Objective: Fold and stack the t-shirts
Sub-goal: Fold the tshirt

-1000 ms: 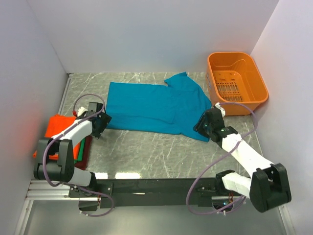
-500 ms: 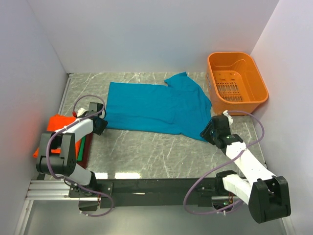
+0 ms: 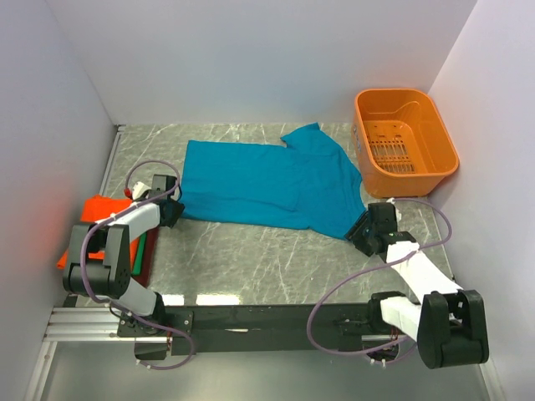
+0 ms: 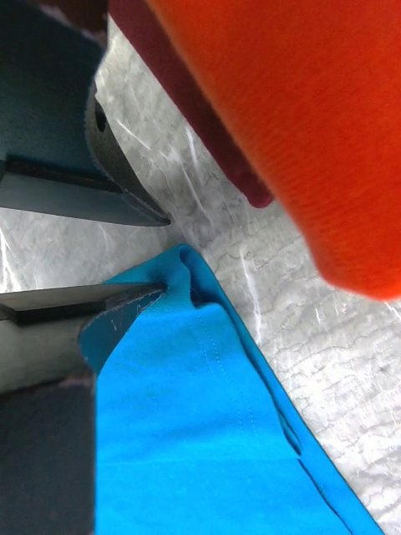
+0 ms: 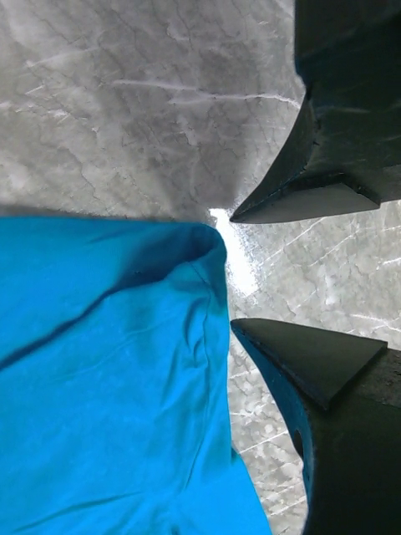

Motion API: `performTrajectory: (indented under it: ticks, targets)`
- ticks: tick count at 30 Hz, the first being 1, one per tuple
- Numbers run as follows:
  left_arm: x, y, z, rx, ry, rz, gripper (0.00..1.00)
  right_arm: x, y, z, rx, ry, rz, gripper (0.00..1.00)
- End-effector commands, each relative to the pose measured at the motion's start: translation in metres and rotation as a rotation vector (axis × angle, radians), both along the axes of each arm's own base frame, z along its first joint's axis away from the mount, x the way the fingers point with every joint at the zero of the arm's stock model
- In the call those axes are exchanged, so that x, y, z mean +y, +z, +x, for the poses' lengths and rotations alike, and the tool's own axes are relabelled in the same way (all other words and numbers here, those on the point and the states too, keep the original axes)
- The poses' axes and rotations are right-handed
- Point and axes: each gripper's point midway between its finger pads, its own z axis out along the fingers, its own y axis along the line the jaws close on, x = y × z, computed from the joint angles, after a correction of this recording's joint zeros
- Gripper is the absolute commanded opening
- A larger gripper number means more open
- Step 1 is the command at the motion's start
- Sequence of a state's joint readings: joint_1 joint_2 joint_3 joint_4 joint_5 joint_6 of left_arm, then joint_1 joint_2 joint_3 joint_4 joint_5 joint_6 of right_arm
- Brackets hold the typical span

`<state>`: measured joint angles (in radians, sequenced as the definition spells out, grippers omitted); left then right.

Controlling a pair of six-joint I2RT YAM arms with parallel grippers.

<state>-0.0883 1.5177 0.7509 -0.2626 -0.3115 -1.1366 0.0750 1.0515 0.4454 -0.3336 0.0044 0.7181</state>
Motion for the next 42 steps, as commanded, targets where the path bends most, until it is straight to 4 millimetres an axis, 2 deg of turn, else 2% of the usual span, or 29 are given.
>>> performTrajectory:
  ticks: [1, 10, 19, 24, 32, 35, 42]
  targets:
    - [0.000, 0.011, 0.008, -0.066, -0.017, 0.000, 0.40, 0.000, 0.002, 0.009, -0.032, -0.016, 0.029, 0.56]
    - [0.001, 0.007, 0.011, -0.055, -0.021, -0.002, 0.47, -0.009, 0.000, 0.018, -0.029, -0.045, 0.014, 0.56]
    - [0.001, 0.017, 0.014, -0.089, -0.023, -0.001, 0.48, -0.014, 0.008, 0.034, -0.053, -0.049, -0.017, 0.53]
    - [0.000, 0.017, 0.015, -0.091, -0.031, -0.008, 0.49, -0.018, 0.010, 0.037, -0.060, -0.050, -0.038, 0.50]
    - [-0.002, 0.039, 0.014, -0.155, -0.039, -0.021, 0.49, -0.021, 0.011, 0.038, -0.063, -0.045, -0.059, 0.47]
    - [0.000, 0.036, 0.017, -0.137, -0.033, -0.011, 0.48, -0.020, 0.011, 0.040, -0.065, -0.042, -0.057, 0.47]
    - [0.000, 0.012, 0.014, -0.051, -0.020, -0.019, 0.47, -0.019, 0.011, 0.041, -0.061, -0.037, -0.053, 0.46]
